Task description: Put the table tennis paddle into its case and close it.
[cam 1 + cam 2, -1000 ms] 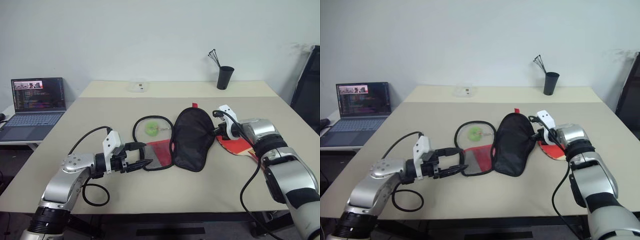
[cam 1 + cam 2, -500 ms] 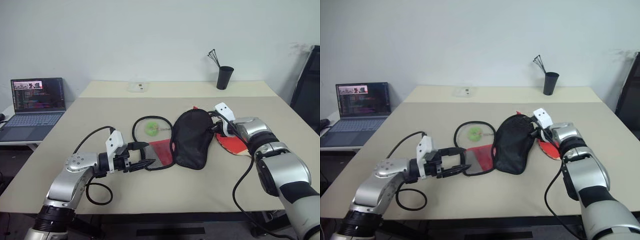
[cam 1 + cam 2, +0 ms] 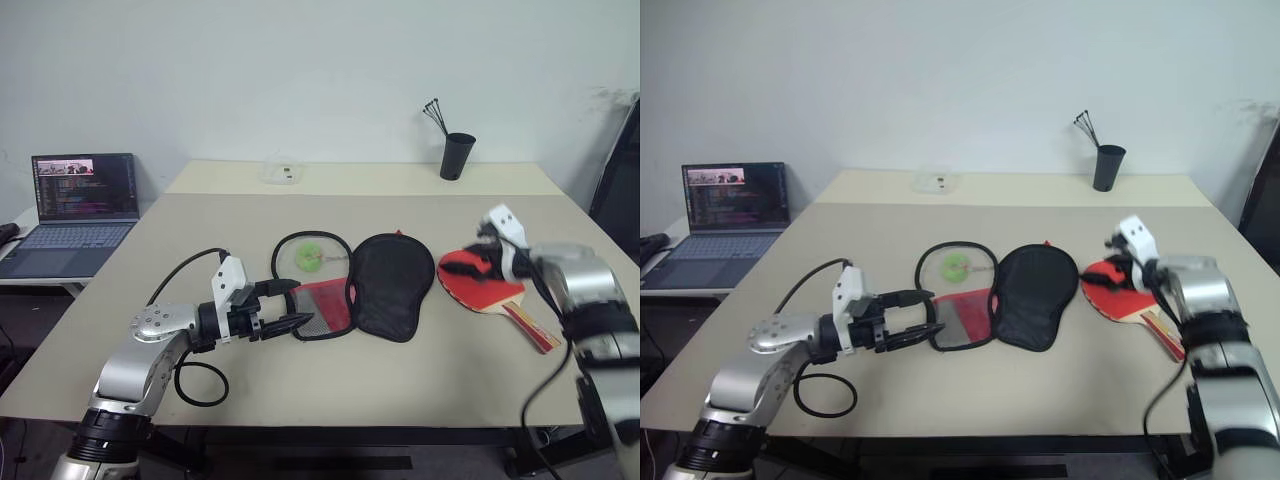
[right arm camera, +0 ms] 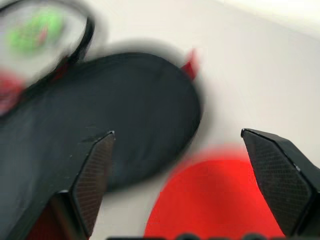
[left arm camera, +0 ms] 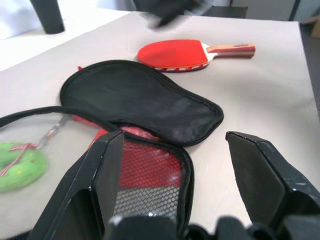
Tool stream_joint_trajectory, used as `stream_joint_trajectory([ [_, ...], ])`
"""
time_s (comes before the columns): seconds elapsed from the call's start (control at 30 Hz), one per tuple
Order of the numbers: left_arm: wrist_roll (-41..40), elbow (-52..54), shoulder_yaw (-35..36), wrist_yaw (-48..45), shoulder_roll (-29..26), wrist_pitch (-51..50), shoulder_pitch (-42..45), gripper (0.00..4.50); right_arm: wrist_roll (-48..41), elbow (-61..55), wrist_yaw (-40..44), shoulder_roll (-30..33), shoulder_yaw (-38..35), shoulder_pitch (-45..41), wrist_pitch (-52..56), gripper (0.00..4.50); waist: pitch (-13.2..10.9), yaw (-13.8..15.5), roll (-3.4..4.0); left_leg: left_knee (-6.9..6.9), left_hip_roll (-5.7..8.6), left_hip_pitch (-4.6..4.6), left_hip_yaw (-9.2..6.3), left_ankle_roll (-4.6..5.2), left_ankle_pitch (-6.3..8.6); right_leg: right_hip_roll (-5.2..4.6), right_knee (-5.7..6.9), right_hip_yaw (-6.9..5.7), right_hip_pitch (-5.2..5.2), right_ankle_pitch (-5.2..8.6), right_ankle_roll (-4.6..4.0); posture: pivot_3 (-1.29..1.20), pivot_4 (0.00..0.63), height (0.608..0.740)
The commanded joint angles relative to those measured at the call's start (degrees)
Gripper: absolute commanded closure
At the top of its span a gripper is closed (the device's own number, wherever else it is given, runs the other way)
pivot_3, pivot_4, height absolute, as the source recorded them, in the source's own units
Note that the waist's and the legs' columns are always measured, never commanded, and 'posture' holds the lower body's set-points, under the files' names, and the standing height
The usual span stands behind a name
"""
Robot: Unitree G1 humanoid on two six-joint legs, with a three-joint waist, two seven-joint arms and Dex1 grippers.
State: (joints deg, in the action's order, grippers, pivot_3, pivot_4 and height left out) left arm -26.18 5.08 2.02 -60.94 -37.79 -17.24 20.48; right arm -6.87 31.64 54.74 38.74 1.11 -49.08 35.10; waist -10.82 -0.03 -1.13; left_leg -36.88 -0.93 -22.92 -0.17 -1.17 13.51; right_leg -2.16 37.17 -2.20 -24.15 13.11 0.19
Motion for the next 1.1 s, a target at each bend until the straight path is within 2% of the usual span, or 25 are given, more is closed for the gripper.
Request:
stream_joint_trajectory([
  [0.03, -1.20, 1.97, 0.75, -0.48, 0.04, 0.14, 1.42, 0.96, -3.39, -14.61, 0.24, 4.32, -3.72, 6.24, 7.08, 0.01, -0.01, -0.03, 0.01, -0.01, 0.02, 0.01, 0.03, 0.00, 0.00, 0.00, 0.01, 0.02, 0.00, 0.00, 0.02, 0.00, 0.150, 0.740],
  [0.23, -0.69, 0.24, -0.56, -1.30, 0.87, 0.58, 3.95, 0.96, -4.56, -19.27, -6.56, 7.07, -10.72, 15.87, 10.97, 0.01, 0.00, -0.34, 0.00, -0.09, 0.07, 0.18, 0.19, 0.00, 0.00, 0.09, 0.03, 0.03, 0.06, -0.03, 0.35, 0.00, 0.150, 0.740],
  [0.43, -0.25, -1.11, -1.28, -2.01, 1.45, 0.95, 5.38, 0.96, -5.03, -17.36, -8.15, 7.94, -12.44, 20.46, 10.84, 0.01, 0.00, -0.42, 0.00, -0.08, 0.09, 0.16, 0.29, 0.00, 0.00, 0.10, -0.01, 0.11, 0.03, -0.04, 0.38, 0.00, 0.150, 0.740],
  [0.97, 0.56, -1.58, -0.58, -1.83, 1.41, 1.42, 4.95, 0.96, -3.40, -6.36, -11.92, 3.22, -9.03, 17.99, 5.16, 0.01, 0.05, -0.52, -0.09, -0.12, 0.09, 0.20, 0.29, 0.00, -0.01, 0.11, -0.02, 0.12, 0.08, -0.09, 0.45, 0.00, 0.150, 0.740],
  [1.1, 0.63, -1.37, -0.16, -1.68, 1.04, 1.44, 4.40, 0.96, -2.13, -5.38, -13.76, 2.39, -8.21, 17.75, 4.17, 0.90, 0.11, -0.87, -0.19, -0.13, 0.09, 0.22, 0.31, 0.00, -0.01, 0.11, -0.02, 0.16, 0.10, -0.11, 0.47, 0.00, 0.150, 0.740],
])
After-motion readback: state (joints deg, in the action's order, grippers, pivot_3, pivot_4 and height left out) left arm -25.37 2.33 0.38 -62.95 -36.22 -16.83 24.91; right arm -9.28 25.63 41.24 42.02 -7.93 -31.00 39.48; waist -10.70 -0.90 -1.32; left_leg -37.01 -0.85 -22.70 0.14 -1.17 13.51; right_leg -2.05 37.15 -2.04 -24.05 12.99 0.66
